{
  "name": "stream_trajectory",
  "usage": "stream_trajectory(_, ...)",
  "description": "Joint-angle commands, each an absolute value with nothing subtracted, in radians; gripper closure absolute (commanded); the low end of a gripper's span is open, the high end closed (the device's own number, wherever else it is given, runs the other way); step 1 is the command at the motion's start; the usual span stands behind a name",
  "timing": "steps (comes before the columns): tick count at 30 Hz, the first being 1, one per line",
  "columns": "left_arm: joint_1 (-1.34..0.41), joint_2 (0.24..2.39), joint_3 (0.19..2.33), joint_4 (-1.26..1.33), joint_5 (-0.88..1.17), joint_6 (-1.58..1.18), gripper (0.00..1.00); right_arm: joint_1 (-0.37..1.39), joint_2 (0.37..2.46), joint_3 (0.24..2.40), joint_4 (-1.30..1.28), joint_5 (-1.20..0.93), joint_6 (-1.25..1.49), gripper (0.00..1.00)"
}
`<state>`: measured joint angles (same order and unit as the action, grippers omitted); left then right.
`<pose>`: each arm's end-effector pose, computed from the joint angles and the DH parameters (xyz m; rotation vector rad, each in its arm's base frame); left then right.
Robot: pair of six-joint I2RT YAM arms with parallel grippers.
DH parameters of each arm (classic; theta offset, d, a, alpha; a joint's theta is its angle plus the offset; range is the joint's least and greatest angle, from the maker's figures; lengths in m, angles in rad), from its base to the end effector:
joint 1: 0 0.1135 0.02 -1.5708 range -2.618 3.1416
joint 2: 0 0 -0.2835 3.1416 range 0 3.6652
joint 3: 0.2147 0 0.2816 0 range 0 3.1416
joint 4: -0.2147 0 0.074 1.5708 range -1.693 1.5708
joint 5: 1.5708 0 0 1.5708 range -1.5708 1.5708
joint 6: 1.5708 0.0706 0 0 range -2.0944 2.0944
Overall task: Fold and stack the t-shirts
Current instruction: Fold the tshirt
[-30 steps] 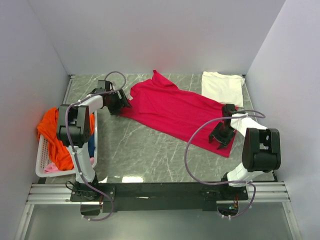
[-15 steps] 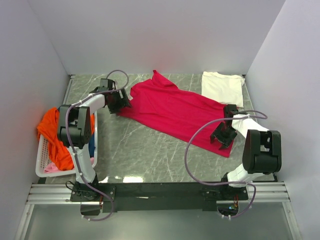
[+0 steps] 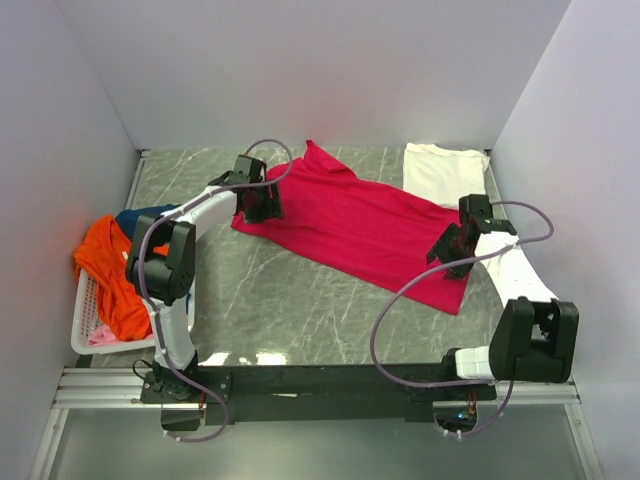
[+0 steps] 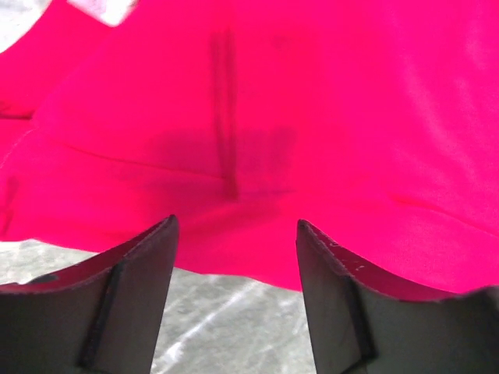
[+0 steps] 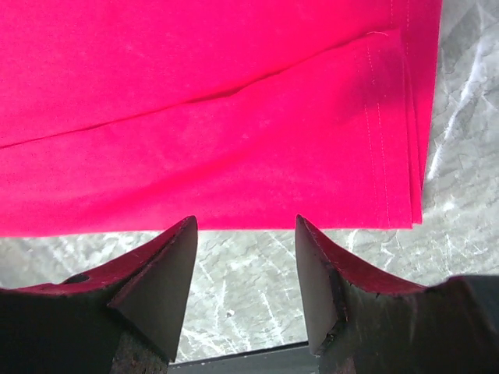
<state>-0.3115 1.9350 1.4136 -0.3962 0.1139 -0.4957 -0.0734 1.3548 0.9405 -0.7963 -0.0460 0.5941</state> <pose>0.4516 -0.1538 0.1789 -0.1850 2.5376 -0.4718 0.2857 -0.0178 0.1993 0.9058 2.6483 0.1934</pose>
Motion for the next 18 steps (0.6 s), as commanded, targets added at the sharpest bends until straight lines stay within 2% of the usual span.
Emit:
stream_trajectory(1, -0.316, 1.965, 1.462, -0.429, 0.037, -0.500, 0.35, -0.074, 1.287, 0.983, -0.836, -0.052, 0.581, 0.40)
stream_trajectory(8, -0.336, 2.028, 1.505, -0.410, 0.069, -0.495, 0.46, -0.074, 1.223, 0.960, -0.851, -0.058, 0.578, 0.40)
stream_trajectory(18, -0.348, 2.091, 1.545, -0.411, 0.081, -0.508, 0.58, -0.074, 1.184, 0.917, -0.861, -0.046, 0.572, 0.40)
